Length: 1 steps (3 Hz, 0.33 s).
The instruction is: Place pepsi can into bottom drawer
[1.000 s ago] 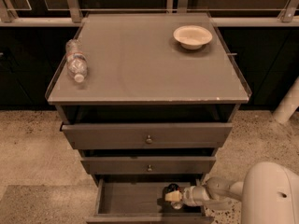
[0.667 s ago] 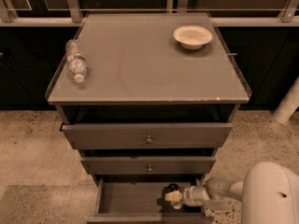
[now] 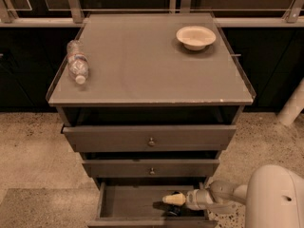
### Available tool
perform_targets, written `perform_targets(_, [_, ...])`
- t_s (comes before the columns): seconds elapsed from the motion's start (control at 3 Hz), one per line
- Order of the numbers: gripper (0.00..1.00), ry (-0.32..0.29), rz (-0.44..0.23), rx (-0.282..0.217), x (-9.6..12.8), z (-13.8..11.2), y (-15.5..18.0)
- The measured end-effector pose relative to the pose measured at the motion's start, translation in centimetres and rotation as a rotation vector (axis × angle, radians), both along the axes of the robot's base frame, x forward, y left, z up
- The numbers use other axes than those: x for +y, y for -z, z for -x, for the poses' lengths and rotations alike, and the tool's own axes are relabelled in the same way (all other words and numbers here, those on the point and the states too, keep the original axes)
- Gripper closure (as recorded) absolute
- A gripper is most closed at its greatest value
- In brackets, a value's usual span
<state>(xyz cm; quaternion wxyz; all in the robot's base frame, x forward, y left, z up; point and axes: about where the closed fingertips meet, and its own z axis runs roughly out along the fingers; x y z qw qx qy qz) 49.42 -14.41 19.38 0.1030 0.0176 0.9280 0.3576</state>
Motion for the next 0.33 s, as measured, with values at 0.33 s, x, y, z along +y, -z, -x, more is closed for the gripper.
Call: perform_targets(0.33, [0.00,0.000,0.000,0.000,0.00,0.00,0.00])
